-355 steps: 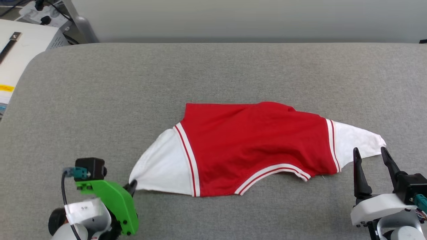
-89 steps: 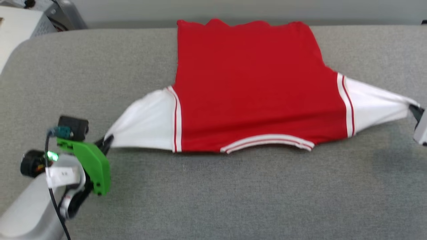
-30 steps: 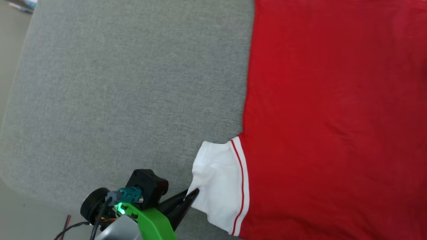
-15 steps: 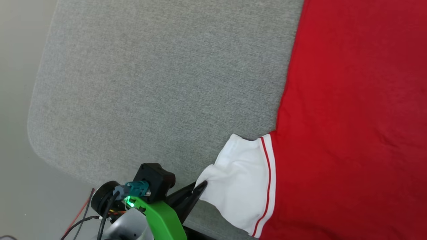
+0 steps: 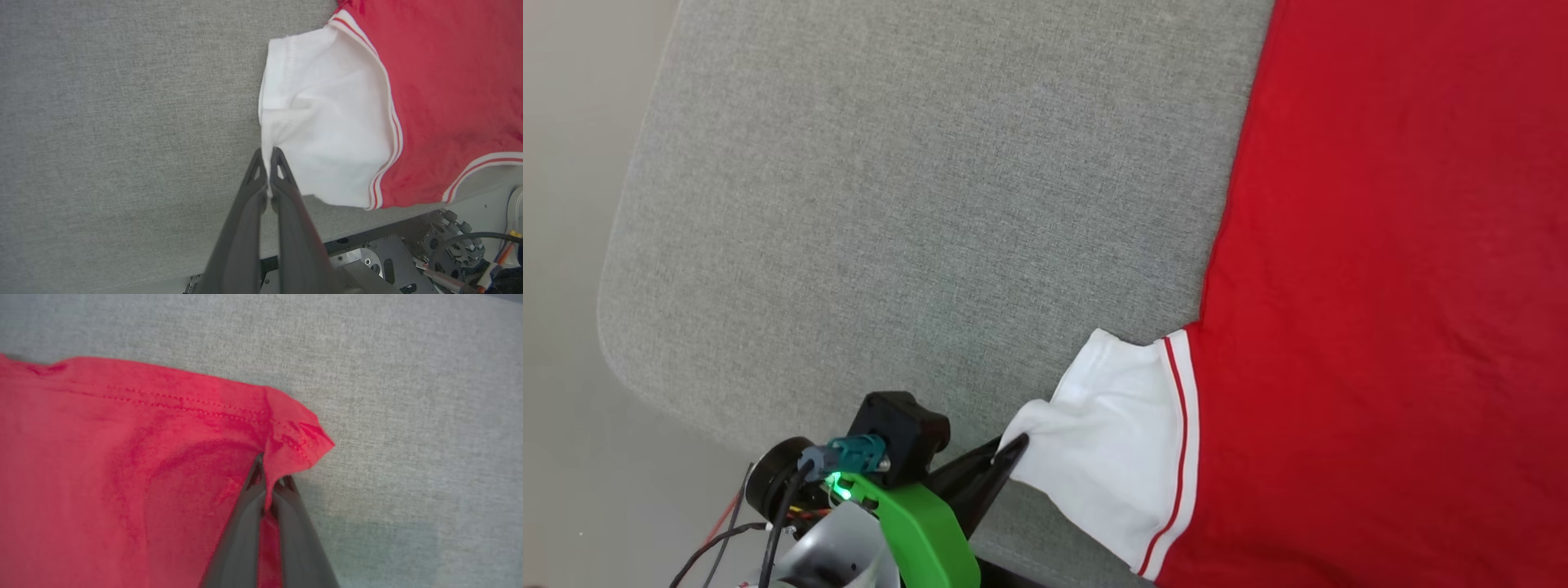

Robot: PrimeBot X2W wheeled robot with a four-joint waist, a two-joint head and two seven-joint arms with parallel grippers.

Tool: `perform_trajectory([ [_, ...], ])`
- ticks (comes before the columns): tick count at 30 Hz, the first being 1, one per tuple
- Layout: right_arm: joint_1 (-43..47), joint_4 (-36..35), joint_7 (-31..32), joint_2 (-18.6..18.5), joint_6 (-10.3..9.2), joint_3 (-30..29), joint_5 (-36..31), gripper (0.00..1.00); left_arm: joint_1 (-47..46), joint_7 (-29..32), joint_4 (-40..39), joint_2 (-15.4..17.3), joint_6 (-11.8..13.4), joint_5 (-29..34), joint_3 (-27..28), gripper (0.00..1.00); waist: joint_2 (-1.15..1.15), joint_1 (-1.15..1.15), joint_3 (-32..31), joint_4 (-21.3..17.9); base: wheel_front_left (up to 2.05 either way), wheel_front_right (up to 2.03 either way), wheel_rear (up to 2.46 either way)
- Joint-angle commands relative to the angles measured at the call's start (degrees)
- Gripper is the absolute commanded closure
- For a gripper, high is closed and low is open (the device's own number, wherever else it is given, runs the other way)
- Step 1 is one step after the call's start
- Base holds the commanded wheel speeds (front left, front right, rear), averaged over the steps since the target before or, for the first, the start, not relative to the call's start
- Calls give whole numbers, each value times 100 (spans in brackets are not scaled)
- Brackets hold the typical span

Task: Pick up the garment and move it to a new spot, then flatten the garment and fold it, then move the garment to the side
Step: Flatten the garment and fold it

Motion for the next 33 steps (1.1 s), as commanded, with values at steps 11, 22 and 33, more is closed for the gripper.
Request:
perform_trajectory([
  [11,1408,240,-306,367,-4,-280,36,100,65,-27,282,125,220,-74,172,100,0,-1,-1174,-662,0,0,0],
  [22,3094,-587,-238,631,-4,-611,543,100,447,-122,548,213,375,-276,266,100,0,-1,-2182,-1228,0,0,0],
  [33,4776,-2045,-68,1251,-4,-1064,977,100,816,-392,733,211,472,-439,370,100,0,-1,-2709,-1576,0,0,0],
])
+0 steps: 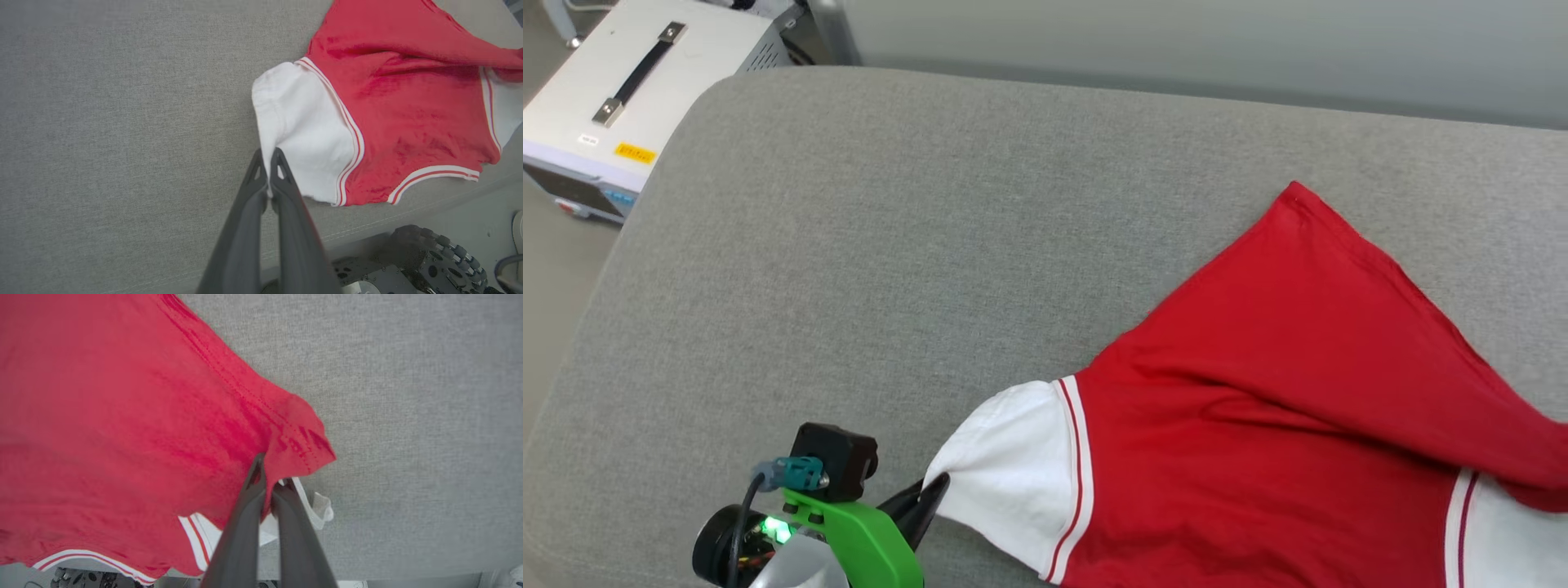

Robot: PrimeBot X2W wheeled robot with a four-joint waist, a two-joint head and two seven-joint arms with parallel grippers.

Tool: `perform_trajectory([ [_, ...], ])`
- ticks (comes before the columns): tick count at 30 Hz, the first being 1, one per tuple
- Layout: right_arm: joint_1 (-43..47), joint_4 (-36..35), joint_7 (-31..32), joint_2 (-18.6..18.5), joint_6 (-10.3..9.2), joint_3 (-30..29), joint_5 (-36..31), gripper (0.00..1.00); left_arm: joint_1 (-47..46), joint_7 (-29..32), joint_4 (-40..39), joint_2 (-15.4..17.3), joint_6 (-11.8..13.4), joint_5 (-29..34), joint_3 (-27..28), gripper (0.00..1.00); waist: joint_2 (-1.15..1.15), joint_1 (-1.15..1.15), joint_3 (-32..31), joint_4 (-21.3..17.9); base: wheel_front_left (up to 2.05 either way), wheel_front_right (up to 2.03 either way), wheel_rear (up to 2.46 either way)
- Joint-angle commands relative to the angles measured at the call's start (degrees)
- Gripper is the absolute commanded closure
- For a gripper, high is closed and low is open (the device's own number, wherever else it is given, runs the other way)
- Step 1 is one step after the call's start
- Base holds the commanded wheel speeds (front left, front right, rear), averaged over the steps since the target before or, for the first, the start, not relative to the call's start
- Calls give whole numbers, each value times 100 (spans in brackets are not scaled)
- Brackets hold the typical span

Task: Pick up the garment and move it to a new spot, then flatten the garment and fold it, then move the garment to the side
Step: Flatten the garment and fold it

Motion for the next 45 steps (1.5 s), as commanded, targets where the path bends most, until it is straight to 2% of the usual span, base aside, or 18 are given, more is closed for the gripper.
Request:
perform_trajectory([
  [1,232,-159,17,140,-4,-97,62,100,70,-55,52,-35,-5,-39,-5,100,0,0,-257,-246,0,0,0],
  [7,1093,-709,-120,556,-4,-236,93,100,44,-152,335,-178,-194,-101,-112,100,0,0,-306,-335,0,0,0],
  [11,1406,-690,-291,760,-4,-206,72,100,6,-250,491,-263,-234,-98,-115,100,0,0,-329,-387,0,0,0],
  [15,1518,-562,-430,799,-4,-88,26,100,-18,-291,566,-313,-266,-98,-138,100,0,0,-330,-406,0,0,0],
  [16,1496,-543,-477,802,-4,-66,34,54,-26,-291,574,-318,-275,-98,-145,100,0,0,-332,-400,0,0,0],
  [17,1466,-536,-513,806,-4,-51,61,0,-31,-287,575,-317,-282,-100,-149,100,0,0,-332,-393,0,0,0],
  [19,1383,-567,-566,768,-4,28,176,0,-45,-272,564,-302,-297,-98,-156,100,0,0,-317,-366,0,0,0],
  [26,959,-1083,-541,297,-4,314,502,0,-109,-226,470,-268,-315,-42,-197,100,0,0,-184,-157,0,0,0],
  [34,-202,-1592,20,-20,-4,784,505,0,-309,-210,192,-306,-327,105,-241,100,0,0,315,215,0,0,0],
  [37,-722,-1443,198,-145,-4,1023,362,0,-419,-219,93,-359,-361,139,-254,100,0,0,590,384,0,0,0],
  [45,-1912,-392,318,-476,-4,1513,-85,0,-708,-263,90,-571,-456,270,-360,100,0,0,1175,886,0,0,0],
])
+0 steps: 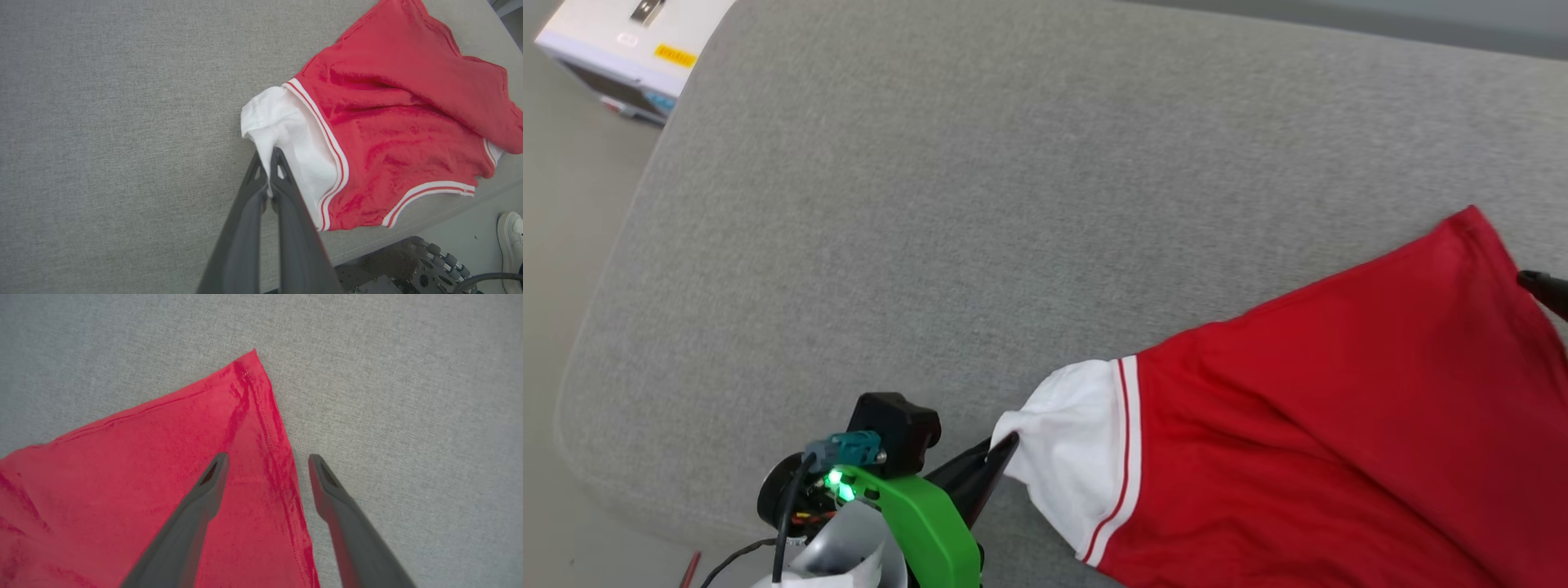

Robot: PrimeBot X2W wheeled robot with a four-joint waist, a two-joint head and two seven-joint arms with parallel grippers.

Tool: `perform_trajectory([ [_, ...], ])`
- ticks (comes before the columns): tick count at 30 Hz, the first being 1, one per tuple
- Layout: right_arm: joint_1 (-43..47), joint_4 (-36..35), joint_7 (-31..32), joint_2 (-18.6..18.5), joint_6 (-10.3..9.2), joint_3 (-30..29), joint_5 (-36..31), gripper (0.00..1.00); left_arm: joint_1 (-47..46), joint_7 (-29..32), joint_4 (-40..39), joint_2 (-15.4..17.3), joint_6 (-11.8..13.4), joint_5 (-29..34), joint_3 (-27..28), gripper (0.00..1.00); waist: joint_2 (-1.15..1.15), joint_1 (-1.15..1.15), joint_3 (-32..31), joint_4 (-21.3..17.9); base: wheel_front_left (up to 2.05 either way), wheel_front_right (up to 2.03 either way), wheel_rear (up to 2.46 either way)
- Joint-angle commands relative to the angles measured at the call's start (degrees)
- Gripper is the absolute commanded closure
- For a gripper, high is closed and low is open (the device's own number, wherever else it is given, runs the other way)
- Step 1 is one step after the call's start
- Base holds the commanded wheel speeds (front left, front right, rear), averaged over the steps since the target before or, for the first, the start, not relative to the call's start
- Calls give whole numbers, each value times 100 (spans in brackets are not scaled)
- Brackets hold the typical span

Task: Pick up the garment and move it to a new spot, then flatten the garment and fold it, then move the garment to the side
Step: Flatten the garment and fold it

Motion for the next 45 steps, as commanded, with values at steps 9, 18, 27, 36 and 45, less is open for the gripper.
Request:
perform_trajectory([
  [9,-616,1035,-222,-255,-4,318,-318,0,-240,-128,103,-209,-114,68,-61,100,0,0,703,709,0,0,0],
  [18,-431,1542,-274,-437,-4,693,-317,0,-290,-198,220,-277,-171,35,-72,100,0,0,778,830,0,0,0],
  [27,-355,1683,-492,-470,-4,693,-130,100,-294,-239,290,-248,-149,2,-11,100,0,0,632,763,0,0,0],
  [36,-640,1709,-1695,-336,-4,633,202,100,-299,-331,295,-37,-17,-27,285,100,0,0,-105,334,0,0,0],
  [45,-703,1283,-2426,-456,-4,683,553,100,-625,-306,52,299,135,-7,787,100,0,0,-765,-234,0,0,0],
])
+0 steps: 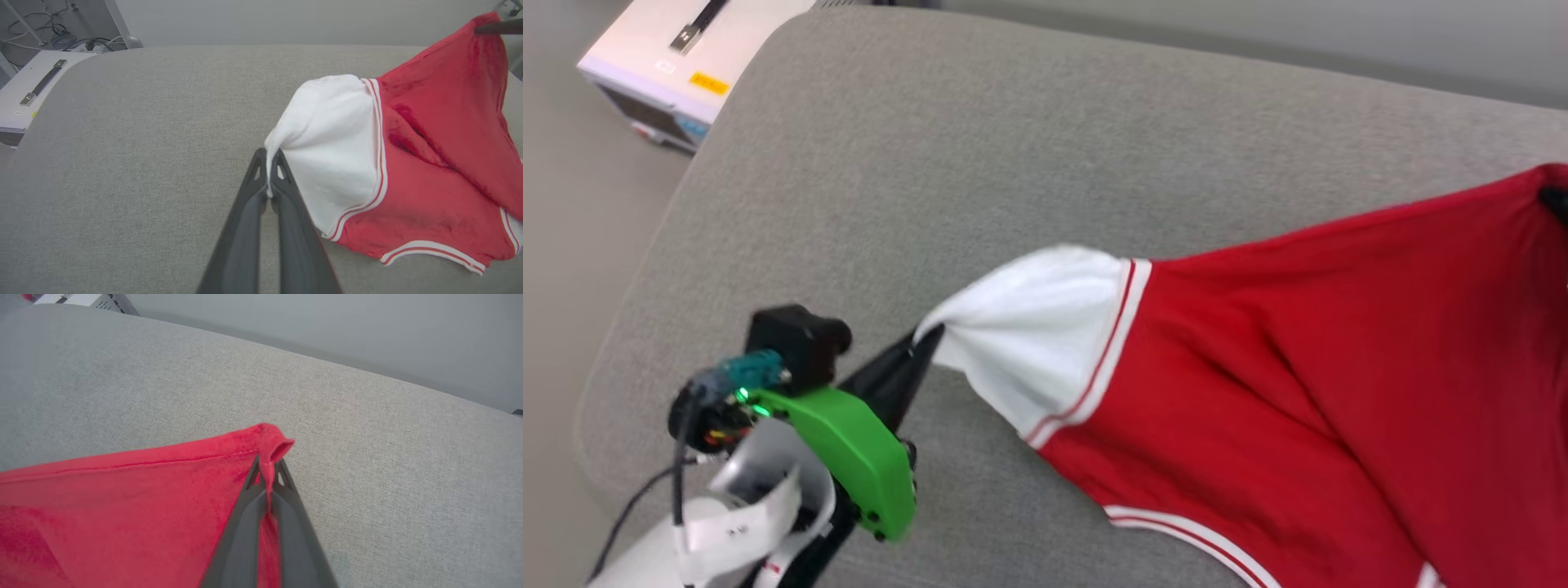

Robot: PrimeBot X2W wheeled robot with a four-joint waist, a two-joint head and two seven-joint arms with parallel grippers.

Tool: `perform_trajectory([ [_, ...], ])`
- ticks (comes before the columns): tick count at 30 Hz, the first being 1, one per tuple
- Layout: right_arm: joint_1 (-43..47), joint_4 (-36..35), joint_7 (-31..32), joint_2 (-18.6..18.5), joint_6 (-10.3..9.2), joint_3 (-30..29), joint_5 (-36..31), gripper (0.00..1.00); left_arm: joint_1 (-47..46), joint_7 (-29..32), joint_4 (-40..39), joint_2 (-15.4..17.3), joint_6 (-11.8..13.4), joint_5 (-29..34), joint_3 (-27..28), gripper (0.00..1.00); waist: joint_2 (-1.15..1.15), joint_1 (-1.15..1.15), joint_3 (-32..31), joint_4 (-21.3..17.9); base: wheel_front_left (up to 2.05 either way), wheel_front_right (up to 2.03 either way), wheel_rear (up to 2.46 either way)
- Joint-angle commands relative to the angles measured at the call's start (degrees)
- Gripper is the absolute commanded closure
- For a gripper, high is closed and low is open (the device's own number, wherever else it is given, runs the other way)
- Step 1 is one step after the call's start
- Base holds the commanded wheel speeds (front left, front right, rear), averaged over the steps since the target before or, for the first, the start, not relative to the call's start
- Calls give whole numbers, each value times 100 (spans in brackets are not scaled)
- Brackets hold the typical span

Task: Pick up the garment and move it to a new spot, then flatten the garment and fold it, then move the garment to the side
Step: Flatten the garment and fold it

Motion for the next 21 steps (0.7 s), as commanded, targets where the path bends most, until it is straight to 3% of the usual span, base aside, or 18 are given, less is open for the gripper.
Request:
perform_trajectory([
  [1,-99,-114,-100,-76,-4,0,69,100,-199,-18,-47,60,46,10,112,100,0,0,-415,-427,0,0,0],
  [10,-125,-807,-458,-149,-4,-19,215,100,-793,-85,-134,184,175,97,608,100,0,0,-917,-940,0,0,0],
  [21,-160,-1657,-558,27,-4,-160,155,100,-1654,-393,-133,274,287,341,1208,100,0,0,-1128,-1428,0,0,0],
])
